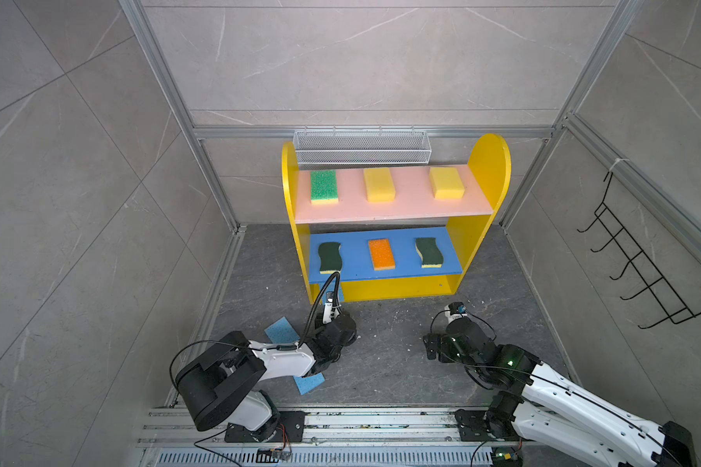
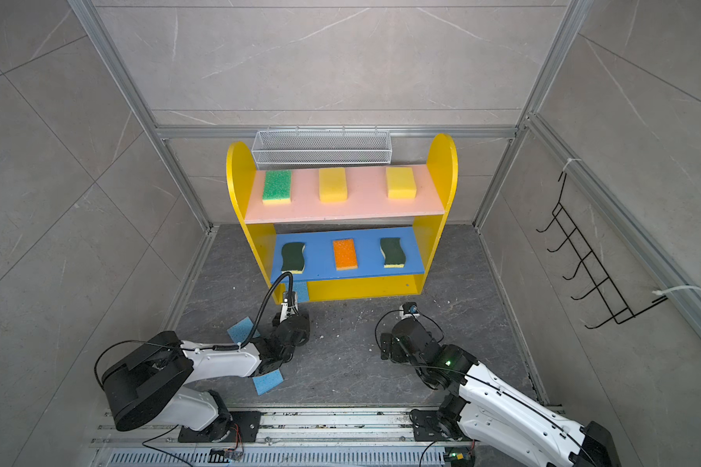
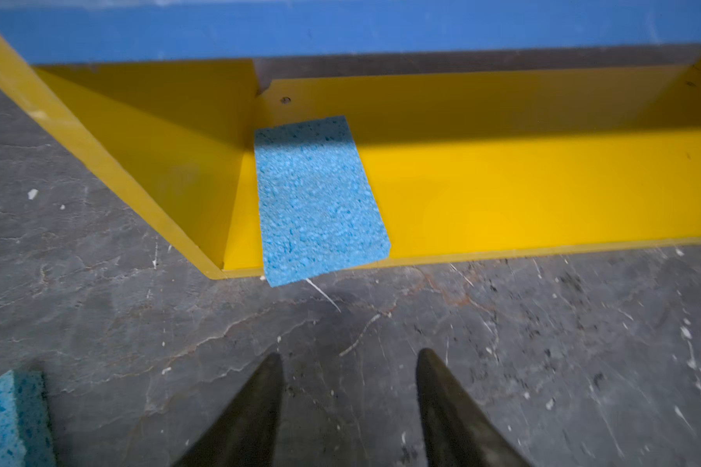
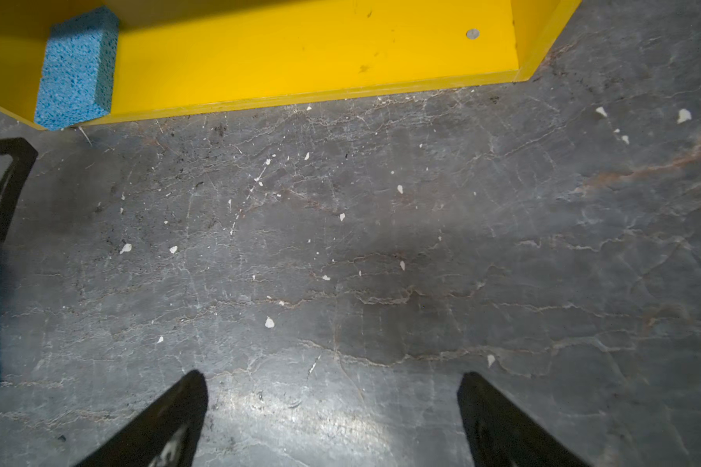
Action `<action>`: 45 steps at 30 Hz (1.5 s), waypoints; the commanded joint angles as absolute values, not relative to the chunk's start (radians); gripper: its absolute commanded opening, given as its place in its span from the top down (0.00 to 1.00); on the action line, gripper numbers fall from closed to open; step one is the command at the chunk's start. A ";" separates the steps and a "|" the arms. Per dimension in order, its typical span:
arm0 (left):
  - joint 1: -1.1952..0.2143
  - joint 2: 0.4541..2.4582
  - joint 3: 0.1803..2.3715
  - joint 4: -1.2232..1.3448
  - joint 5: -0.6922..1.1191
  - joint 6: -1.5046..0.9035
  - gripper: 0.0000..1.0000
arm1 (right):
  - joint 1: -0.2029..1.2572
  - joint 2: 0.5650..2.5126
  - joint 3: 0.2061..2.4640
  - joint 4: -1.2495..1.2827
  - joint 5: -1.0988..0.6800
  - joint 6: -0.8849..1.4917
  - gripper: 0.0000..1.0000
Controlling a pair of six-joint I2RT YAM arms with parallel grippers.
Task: Arrange cleaning sponges on a shelf
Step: Place the cleaning sponge on the shelf, then move the cleaning sponge to the shelf.
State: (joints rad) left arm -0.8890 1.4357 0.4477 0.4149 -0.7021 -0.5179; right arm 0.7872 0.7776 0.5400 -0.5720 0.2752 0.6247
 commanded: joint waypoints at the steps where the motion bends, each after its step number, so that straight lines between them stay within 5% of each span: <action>1: -0.891 1.364 0.433 0.408 -0.629 -0.571 0.58 | 0.794 0.756 0.530 -0.604 0.267 0.623 0.01; 8: -0.845 1.322 0.373 0.440 -0.555 -0.644 0.73 | 0.795 0.757 0.527 -0.575 0.240 0.597 0.01; 14: -0.812 1.270 0.391 0.358 -0.443 -0.647 0.76 | 0.794 0.833 0.493 -0.421 0.141 0.555 0.10; 17: -0.809 1.192 0.401 0.246 -0.442 -0.667 0.81 | 0.796 0.895 0.482 -0.318 0.074 0.564 0.21; 20: -0.778 1.090 0.408 0.095 -0.435 -0.707 0.90 | 0.802 0.975 0.488 -0.219 0.022 0.588 0.43; 26: -0.723 0.856 0.388 -0.095 -0.417 -0.746 0.92 | 0.828 1.158 0.529 -0.030 -0.041 0.639 0.63; 45: -0.530 0.702 0.459 -0.336 -0.257 -0.705 0.94 | 0.962 1.676 0.752 0.442 -0.004 0.938 0.85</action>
